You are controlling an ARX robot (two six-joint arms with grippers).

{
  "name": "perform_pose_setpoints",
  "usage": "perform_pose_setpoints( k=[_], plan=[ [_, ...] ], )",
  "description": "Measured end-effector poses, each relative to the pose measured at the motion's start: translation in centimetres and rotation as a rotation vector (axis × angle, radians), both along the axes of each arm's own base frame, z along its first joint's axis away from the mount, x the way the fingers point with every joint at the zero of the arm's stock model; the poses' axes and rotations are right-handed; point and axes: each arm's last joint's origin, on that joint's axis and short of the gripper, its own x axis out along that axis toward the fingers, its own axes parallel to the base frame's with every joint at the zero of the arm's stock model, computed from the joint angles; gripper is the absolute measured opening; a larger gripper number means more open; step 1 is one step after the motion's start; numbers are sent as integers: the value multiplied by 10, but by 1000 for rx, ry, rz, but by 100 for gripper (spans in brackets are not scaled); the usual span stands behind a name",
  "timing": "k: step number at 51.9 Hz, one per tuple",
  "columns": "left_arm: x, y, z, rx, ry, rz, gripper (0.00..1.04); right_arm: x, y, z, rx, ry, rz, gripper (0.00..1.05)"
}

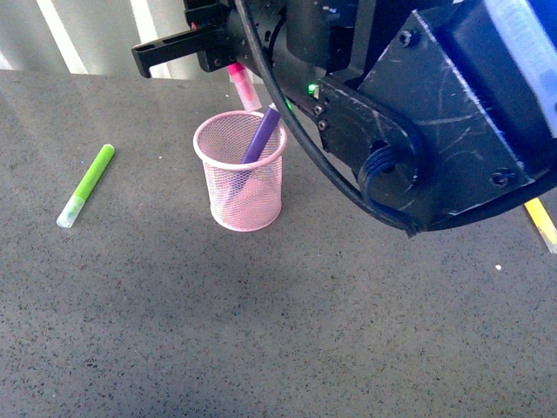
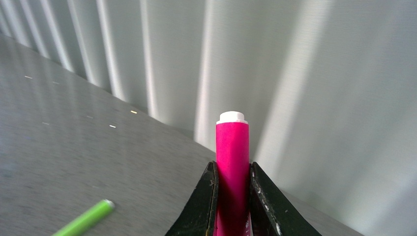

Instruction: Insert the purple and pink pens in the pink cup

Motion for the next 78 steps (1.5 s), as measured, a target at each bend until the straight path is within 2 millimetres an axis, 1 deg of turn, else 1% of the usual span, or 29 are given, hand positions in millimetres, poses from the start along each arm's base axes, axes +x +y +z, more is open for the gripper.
perform_pose_setpoints(
  k=[7, 20, 38, 63, 65, 69, 72, 73, 75, 78],
  plan=[
    [0, 0, 0, 0, 0, 0, 98, 4, 7, -4, 29, 38, -4, 11],
    [0, 0, 0, 0, 0, 0, 98, 8, 12, -13, 44, 66, 5, 11],
    [0, 0, 0, 0, 0, 0, 98, 4, 20, -22, 43, 89, 34, 11],
    [0, 0, 0, 0, 0, 0, 98, 1, 21, -31, 29, 109, 43, 12],
    [0, 0, 0, 0, 0, 0, 98, 1, 21, -32, 26, 113, 44, 19],
    [0, 0, 0, 0, 0, 0, 98, -1, 22, -33, 23, 119, 47, 30],
    [0, 0, 0, 0, 0, 0, 98, -3, 22, -35, 21, 122, 49, 40],
    [0, 0, 0, 0, 0, 0, 98, -3, 22, -35, 21, 122, 49, 42],
    [0, 0, 0, 0, 0, 0, 98, -4, 22, -35, 19, 125, 50, 53],
    [0, 0, 0, 0, 0, 0, 98, -4, 22, -36, 18, 128, 47, 62]
  ],
)
